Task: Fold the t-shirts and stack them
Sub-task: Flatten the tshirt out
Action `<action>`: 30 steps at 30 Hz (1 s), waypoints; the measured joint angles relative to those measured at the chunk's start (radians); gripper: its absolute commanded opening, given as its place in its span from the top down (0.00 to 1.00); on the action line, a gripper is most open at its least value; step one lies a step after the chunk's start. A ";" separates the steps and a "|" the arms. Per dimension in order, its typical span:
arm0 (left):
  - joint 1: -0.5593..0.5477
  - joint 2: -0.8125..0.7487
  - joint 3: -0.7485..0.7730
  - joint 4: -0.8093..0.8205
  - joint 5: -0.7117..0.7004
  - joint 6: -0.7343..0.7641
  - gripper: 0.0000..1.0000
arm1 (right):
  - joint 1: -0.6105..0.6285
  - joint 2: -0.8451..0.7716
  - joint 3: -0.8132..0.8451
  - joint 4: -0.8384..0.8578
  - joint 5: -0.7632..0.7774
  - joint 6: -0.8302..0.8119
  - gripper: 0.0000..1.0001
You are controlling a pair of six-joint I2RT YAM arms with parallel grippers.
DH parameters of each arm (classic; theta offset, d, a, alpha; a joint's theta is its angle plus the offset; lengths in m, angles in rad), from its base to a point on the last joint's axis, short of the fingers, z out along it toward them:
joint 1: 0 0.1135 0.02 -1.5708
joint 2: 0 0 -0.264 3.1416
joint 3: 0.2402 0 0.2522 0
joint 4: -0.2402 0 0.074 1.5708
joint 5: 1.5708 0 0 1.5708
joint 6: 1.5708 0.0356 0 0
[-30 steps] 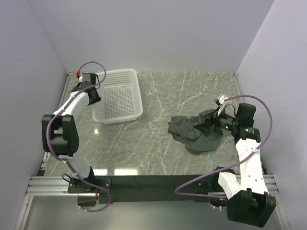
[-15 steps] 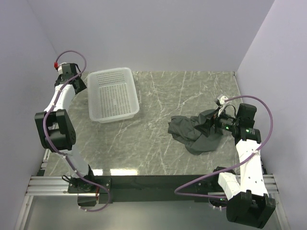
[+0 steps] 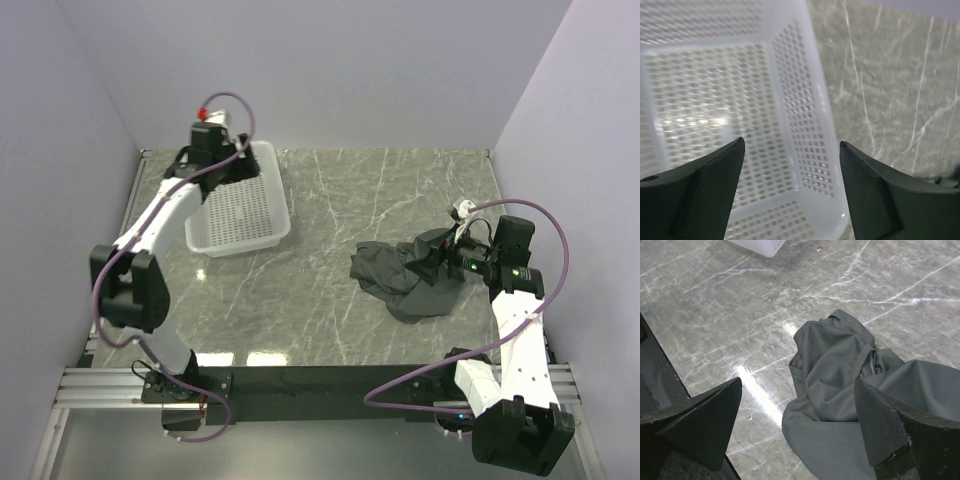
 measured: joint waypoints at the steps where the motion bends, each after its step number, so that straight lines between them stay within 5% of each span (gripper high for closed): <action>1: -0.028 0.033 0.019 -0.006 -0.001 -0.002 0.17 | 0.000 0.000 0.000 0.000 0.000 0.000 0.01; 13: -0.222 0.361 0.246 -0.182 -0.209 -0.075 0.19 | -0.002 0.013 0.000 0.000 0.000 0.000 0.01; 19: -0.250 0.437 0.314 -0.239 -0.328 -0.074 0.41 | -0.002 0.015 0.000 0.000 0.000 -0.001 0.01; 23: -0.249 0.439 0.310 -0.244 -0.418 -0.039 0.70 | -0.002 0.015 0.000 0.000 0.000 -0.002 0.01; 30: -0.209 0.439 0.248 -0.233 -0.530 0.080 0.69 | -0.002 0.015 0.000 -0.001 -0.001 -0.003 0.01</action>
